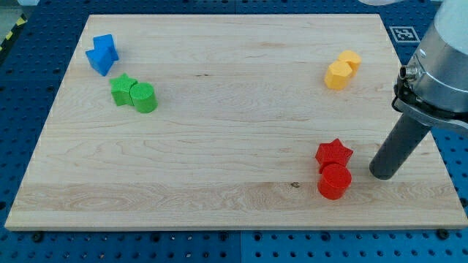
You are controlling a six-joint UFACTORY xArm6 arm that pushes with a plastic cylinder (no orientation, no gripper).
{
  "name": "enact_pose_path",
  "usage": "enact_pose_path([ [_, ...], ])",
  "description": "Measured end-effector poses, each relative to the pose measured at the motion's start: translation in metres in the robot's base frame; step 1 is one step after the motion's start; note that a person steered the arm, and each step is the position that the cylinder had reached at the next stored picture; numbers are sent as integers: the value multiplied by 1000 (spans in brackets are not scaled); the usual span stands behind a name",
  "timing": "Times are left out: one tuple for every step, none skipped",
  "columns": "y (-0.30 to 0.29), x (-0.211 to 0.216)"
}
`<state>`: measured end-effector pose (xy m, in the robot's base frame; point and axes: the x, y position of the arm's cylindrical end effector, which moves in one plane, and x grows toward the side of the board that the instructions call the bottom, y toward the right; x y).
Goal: Separate red circle and red star
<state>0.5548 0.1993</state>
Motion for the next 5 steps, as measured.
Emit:
enact_pose_path([
  [-7, 7],
  [-10, 14],
  [-12, 15],
  [-12, 14],
  [-16, 14],
])
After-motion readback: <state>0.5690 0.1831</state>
